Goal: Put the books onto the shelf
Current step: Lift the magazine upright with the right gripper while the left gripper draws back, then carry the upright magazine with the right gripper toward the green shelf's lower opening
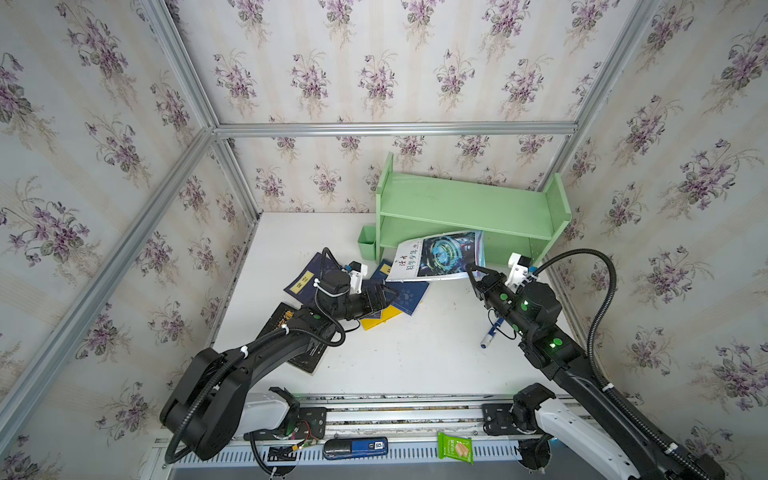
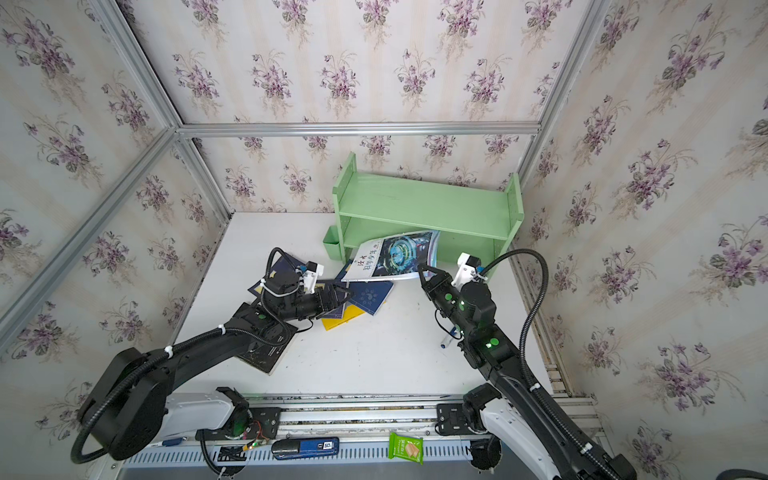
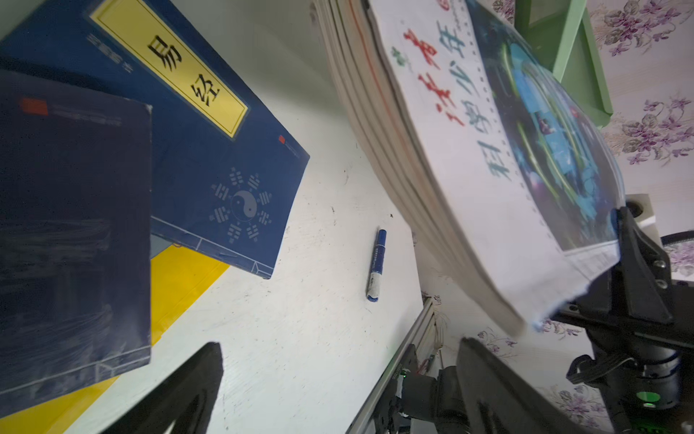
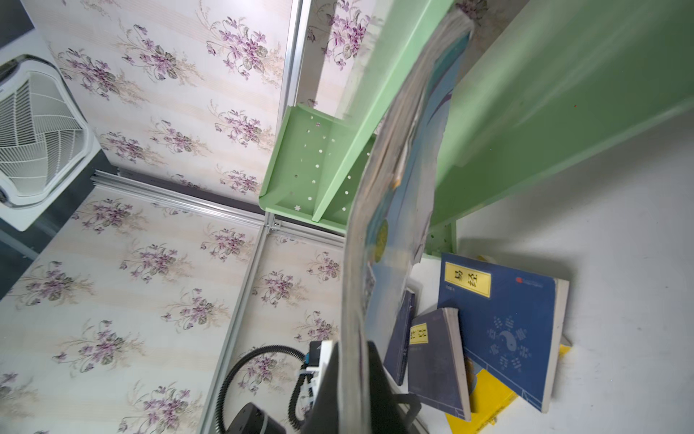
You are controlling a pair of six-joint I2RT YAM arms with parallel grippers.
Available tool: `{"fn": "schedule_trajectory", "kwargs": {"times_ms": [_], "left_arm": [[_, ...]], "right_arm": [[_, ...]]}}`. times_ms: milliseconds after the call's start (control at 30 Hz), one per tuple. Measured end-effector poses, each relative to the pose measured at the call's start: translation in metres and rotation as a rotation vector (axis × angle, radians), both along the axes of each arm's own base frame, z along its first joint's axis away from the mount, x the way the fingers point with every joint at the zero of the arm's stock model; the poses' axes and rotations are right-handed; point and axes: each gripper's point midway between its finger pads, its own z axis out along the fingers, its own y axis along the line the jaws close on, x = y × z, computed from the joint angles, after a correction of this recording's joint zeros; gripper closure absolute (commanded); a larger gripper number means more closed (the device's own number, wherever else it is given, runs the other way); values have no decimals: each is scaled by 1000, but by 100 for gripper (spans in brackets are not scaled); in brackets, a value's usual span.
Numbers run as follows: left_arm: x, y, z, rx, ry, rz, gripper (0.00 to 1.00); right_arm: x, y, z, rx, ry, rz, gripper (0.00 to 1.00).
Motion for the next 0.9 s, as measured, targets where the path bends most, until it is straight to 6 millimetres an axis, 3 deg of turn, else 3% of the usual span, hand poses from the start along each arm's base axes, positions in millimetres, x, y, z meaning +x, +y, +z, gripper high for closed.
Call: {"fn": "schedule_trajectory", "kwargs": {"times_ms": [233,500,600,733,900], "left_arm": [[3,-18,35,-211,2,-45,1],[-10,-7,72,-308,-58,-54,1],[-8,-4,72,-286,-50,-41,1],[6,5,57,-249,2,1,1],[25,6,45,-227,58,27,1]], "right_arm": [[-7,-7,9,16,-33,0,98],[-3,-20,4,-4,-37,-6,98],[2,-19,-5,-2,-19,6,98],[6,-14,-12,27,-5,34,98],[4,-12,-7,51,-38,55,98]]}}
